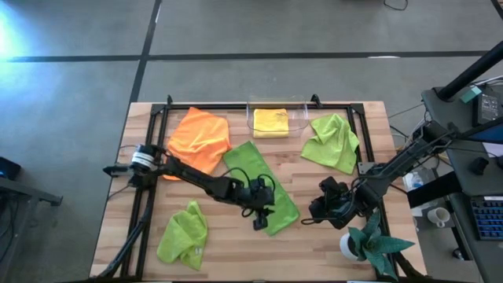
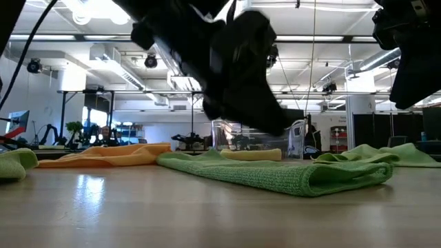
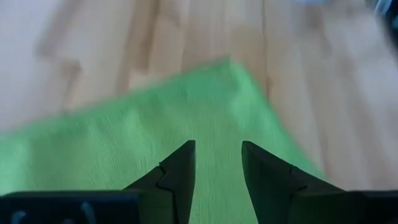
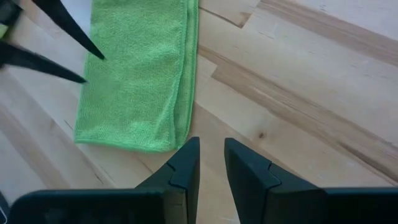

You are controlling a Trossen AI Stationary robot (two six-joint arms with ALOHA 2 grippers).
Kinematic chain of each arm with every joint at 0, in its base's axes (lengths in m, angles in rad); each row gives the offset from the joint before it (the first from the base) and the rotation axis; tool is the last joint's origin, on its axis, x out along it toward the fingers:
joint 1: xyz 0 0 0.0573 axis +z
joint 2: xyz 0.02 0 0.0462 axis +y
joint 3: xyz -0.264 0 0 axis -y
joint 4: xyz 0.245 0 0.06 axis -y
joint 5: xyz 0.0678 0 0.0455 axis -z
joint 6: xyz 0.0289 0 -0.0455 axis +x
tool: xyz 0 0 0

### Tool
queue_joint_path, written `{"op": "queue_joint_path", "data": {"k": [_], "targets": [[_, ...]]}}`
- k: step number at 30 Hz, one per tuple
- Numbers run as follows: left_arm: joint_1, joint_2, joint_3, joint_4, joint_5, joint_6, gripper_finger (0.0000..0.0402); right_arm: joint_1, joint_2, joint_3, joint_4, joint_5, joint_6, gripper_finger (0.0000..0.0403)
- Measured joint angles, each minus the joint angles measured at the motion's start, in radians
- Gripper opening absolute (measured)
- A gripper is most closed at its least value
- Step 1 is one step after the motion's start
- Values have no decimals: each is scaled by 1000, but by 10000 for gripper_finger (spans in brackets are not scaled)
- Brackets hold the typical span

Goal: Fold microfiber towels
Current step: Fold the green microfiber cloth

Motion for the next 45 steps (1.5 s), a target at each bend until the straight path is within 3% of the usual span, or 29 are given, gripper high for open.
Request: {"op": "queue_joint_path", "data": {"k": [9,19,25,32,45], "targets": [[-27,33,-16,-40,23,-84,116,0,0,0,0,0,0,72],[-52,32,-20,-214,28,-64,116,0,0,0,10,0,16,72],[-85,19,-4,-355,60,81,116,-2,0,0,60,1,62,72],[-153,-21,2,-522,72,306,116,-10,0,0,180,7,41,72],[-262,-75,1,-630,25,298,116,-10,0,0,573,27,-156,72]]}}
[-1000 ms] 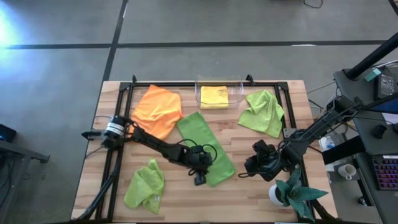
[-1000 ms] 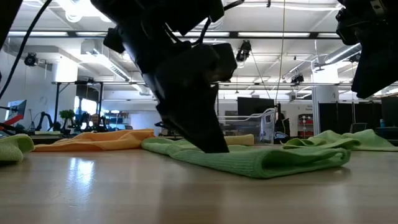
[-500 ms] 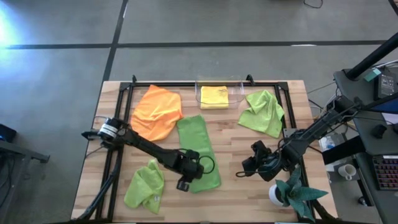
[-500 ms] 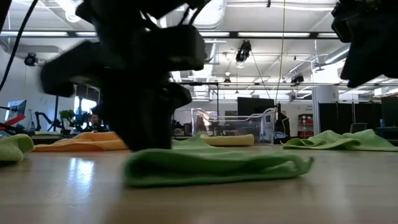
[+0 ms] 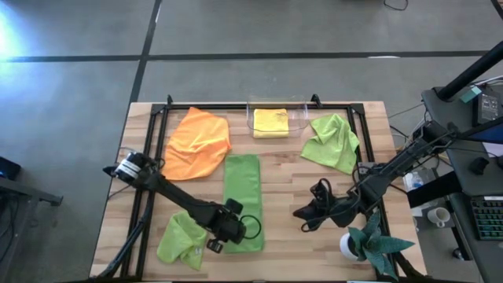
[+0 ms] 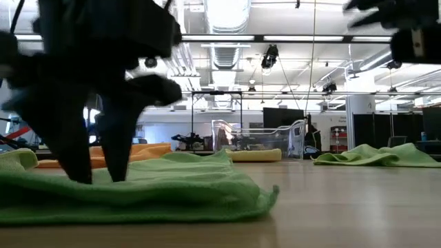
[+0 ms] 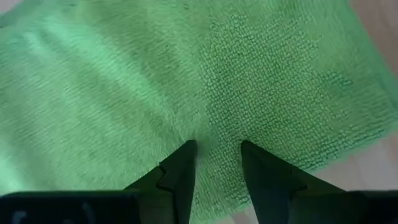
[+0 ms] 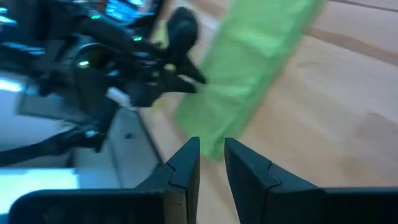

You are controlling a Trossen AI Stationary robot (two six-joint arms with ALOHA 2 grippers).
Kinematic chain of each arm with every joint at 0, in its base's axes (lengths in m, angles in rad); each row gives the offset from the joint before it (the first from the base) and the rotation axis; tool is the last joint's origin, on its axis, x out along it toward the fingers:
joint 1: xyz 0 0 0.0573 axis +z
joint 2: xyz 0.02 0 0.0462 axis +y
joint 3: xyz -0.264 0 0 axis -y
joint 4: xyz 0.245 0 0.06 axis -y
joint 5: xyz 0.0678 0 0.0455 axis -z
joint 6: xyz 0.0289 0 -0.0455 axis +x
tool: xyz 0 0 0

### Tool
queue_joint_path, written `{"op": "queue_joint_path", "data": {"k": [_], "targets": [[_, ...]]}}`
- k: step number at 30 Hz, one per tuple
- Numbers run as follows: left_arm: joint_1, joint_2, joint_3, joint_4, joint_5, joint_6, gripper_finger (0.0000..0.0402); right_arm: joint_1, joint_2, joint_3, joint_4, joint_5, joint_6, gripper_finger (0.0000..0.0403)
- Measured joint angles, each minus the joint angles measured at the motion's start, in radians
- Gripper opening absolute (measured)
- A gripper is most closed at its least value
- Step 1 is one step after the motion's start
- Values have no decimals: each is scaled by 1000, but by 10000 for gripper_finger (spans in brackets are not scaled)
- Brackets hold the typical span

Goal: Fold microfiber towels
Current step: Fold the green microfiber cloth

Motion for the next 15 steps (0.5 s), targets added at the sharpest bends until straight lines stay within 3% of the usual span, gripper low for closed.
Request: {"op": "queue_joint_path", "data": {"k": [7,15], "targets": [[-25,-133,-3,-71,-94,-149,116,0,0,0,222,8,-162,72],[-152,-257,-2,-169,-143,-301,116,-1,0,6,449,52,-393,72]]}}
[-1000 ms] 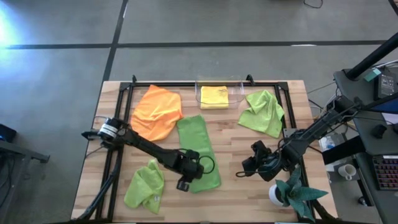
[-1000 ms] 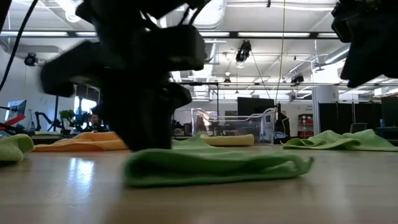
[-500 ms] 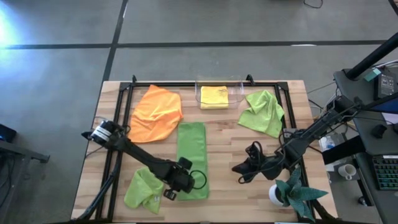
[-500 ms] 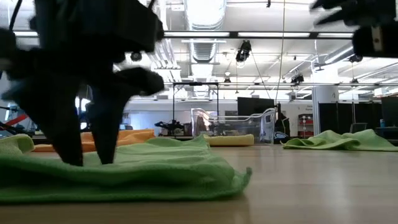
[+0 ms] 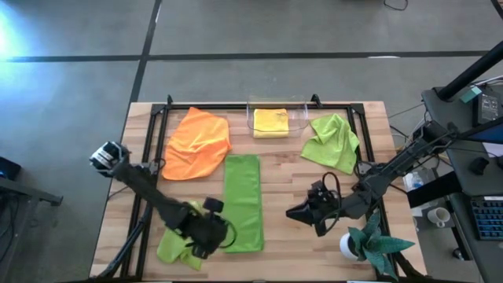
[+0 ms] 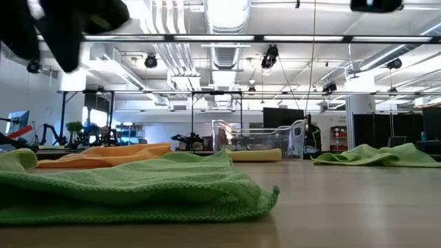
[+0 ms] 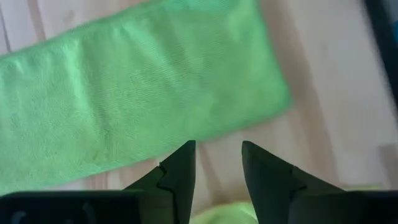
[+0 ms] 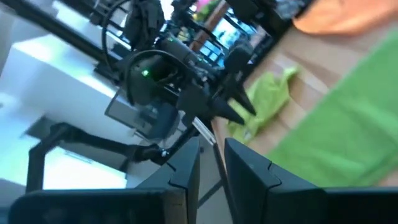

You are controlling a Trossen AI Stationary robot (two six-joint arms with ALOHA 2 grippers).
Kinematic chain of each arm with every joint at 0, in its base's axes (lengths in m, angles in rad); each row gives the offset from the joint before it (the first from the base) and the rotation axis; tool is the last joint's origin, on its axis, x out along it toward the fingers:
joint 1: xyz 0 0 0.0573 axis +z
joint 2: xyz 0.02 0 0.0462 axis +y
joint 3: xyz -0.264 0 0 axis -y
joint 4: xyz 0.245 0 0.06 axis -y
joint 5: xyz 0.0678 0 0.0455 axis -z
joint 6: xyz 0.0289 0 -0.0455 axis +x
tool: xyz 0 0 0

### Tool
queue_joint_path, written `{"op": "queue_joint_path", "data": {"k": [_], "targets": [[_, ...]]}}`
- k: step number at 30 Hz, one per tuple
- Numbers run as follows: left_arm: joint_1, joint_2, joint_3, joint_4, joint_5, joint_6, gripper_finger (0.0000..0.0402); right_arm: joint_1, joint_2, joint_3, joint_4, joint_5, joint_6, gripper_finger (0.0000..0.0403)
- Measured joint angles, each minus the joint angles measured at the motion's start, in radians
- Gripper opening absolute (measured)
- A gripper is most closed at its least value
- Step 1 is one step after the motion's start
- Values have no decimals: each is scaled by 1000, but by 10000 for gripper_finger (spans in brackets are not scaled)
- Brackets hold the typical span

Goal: Fold microfiber towels
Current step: Fold the green microfiber cloth

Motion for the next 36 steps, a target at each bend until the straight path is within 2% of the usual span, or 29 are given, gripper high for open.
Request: {"op": "queue_joint_path", "data": {"k": [9,14,19,23,31,36], "targets": [[-163,-78,0,-49,-216,-125,116,0,64,195,-89,2,-289,72],[-212,-59,-11,-75,-305,-127,116,0,157,360,-352,1,-408,70],[-225,-6,-22,-75,-314,-127,116,0,266,505,-587,-2,-426,73],[-225,25,-22,-64,-287,-127,116,0,361,610,-700,-39,-426,88],[-217,83,-21,-34,-267,-128,116,-14,541,759,-824,-75,-428,137],[-211,129,-21,-12,-268,-129,116,-28,622,768,-818,-169,-428,151]]}}
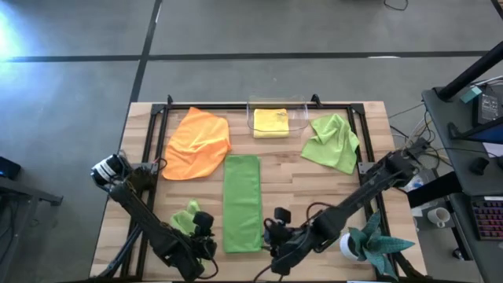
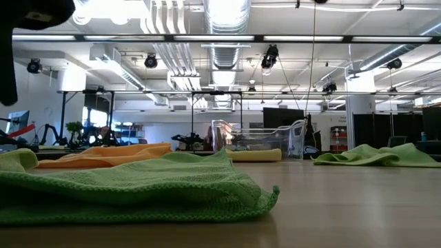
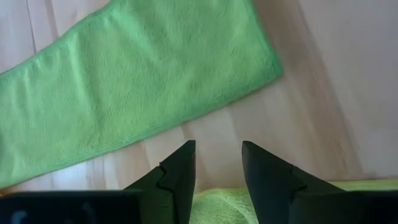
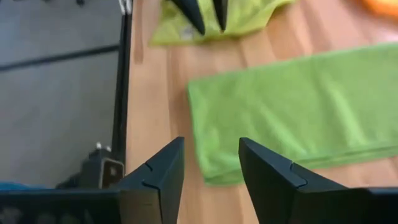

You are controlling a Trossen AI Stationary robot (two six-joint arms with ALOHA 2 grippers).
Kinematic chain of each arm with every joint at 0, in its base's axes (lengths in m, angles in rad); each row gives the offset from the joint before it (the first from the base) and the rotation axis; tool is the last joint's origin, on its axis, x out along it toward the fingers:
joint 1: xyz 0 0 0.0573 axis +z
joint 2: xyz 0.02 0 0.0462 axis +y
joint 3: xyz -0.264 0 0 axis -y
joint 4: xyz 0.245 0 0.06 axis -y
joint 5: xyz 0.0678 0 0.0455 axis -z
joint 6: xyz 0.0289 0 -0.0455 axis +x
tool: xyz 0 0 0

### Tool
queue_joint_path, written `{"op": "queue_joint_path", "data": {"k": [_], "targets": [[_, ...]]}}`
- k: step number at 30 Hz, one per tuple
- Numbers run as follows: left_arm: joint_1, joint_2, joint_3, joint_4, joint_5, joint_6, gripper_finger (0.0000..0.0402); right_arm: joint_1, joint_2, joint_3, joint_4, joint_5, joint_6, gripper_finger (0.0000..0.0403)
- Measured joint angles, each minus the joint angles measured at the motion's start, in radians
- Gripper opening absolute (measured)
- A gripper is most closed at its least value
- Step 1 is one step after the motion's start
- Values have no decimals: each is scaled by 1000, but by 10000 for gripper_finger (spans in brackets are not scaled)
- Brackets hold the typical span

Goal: Fold microfiber towels
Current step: Fold the green microfiber cloth

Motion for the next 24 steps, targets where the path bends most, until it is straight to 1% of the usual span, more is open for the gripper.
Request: {"op": "queue_joint_path", "data": {"k": [2,6,12,15,18,22,24], "targets": [[1,21,0,20,0,-6,116,-5,31,0,4,-26,0,152],[1,56,0,71,1,-71,116,-14,85,6,33,-87,-12,153],[5,80,0,130,-2,-68,116,-20,161,8,142,-151,-134,153],[9,96,0,139,-3,-67,116,-28,190,12,151,-156,-166,153],[14,119,0,201,-3,-64,116,-34,218,13,171,-157,-189,153],[21,149,0,279,3,18,116,-39,244,13,189,-159,-190,153],[26,153,-2,297,10,35,116,-39,261,13,189,-158,-185,153]]}}
